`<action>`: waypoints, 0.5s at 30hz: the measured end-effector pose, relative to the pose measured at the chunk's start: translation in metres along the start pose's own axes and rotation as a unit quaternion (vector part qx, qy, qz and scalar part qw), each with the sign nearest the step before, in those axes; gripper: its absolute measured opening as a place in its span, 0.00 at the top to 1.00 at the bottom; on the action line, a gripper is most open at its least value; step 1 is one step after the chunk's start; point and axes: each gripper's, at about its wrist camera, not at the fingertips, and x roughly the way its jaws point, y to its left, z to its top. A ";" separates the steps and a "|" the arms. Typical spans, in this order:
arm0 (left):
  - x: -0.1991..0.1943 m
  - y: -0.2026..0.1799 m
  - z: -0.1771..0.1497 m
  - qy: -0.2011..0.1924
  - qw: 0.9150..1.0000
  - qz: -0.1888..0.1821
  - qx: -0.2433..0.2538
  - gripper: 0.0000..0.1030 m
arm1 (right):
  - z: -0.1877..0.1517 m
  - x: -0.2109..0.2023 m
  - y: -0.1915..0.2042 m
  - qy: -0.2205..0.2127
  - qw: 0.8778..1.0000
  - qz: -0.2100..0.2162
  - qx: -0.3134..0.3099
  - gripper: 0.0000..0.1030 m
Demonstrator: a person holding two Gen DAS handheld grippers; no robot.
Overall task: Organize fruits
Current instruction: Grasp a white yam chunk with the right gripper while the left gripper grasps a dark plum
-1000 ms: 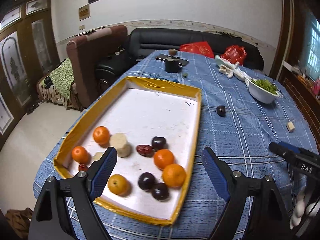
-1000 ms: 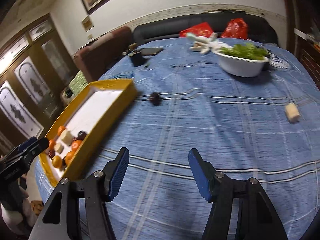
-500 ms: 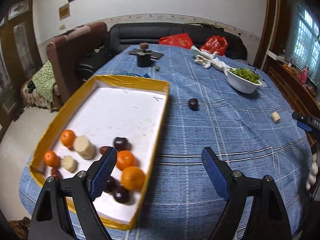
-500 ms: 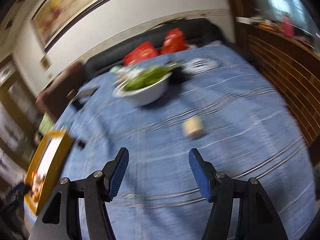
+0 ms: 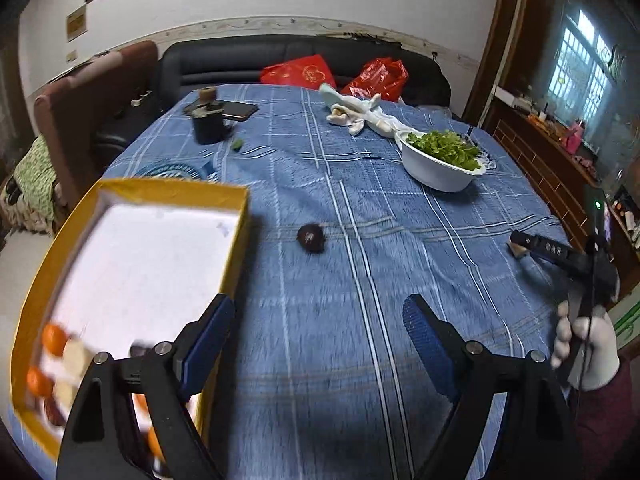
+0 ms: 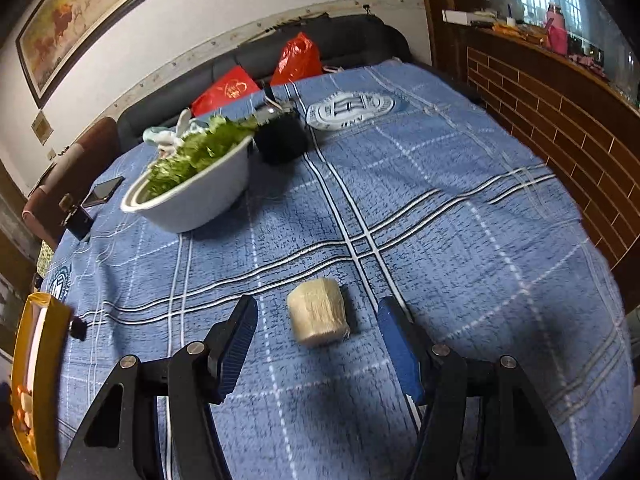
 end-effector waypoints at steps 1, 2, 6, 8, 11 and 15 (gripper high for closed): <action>0.010 -0.003 0.006 0.003 1.000 -0.007 0.006 0.17 | -0.001 0.003 0.000 0.002 1.000 -0.001 -0.004 0.35; 0.021 -0.006 0.013 0.006 1.000 -0.013 0.013 0.17 | -0.003 0.006 0.002 0.003 1.000 -0.004 -0.011 0.37; 0.064 -0.019 0.031 0.030 0.999 -0.014 0.037 0.17 | -0.003 0.012 0.008 0.006 0.999 -0.004 -0.033 0.60; 0.083 -0.021 0.036 0.042 0.998 -0.007 0.048 0.17 | -0.004 0.013 0.009 0.007 0.999 -0.009 -0.040 0.66; 0.106 -0.016 0.044 0.058 0.997 0.010 0.047 0.19 | -0.004 0.013 0.007 0.006 0.999 0.000 -0.039 0.66; 0.118 -0.010 0.045 0.067 0.997 0.006 0.045 0.29 | -0.004 0.011 0.004 0.005 0.999 0.011 -0.035 0.66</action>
